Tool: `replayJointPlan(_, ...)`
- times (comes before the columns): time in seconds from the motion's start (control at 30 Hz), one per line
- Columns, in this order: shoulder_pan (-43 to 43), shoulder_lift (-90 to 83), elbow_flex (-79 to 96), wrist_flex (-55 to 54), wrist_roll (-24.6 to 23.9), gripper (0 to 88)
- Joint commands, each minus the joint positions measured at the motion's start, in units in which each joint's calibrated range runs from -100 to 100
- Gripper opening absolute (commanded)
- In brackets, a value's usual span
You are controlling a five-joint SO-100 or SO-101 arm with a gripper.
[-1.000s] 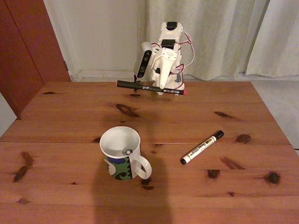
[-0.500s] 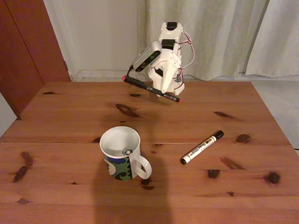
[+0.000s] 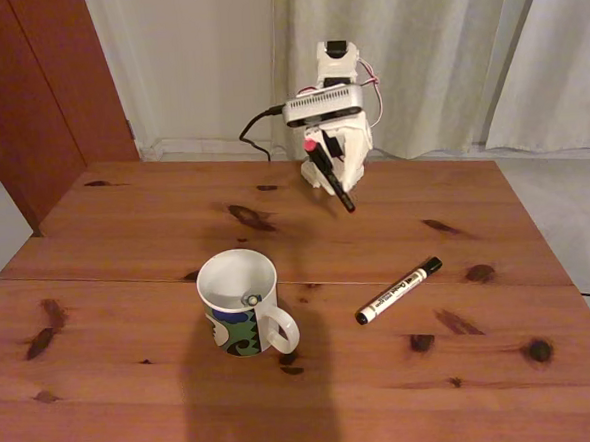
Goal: Clean up the desk and place the pens and markers into the cup
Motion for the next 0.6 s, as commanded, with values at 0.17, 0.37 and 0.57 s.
replayJointPlan(0.17,-0.46,14.49,-15.71,-0.72,0.09,0.8)
replayJointPlan(0.37,3.24,18.71,-20.13,-0.72,0.09,0.8)
replayJointPlan(0.57,6.77,19.2,-20.22,-0.72,0.03,0.9)
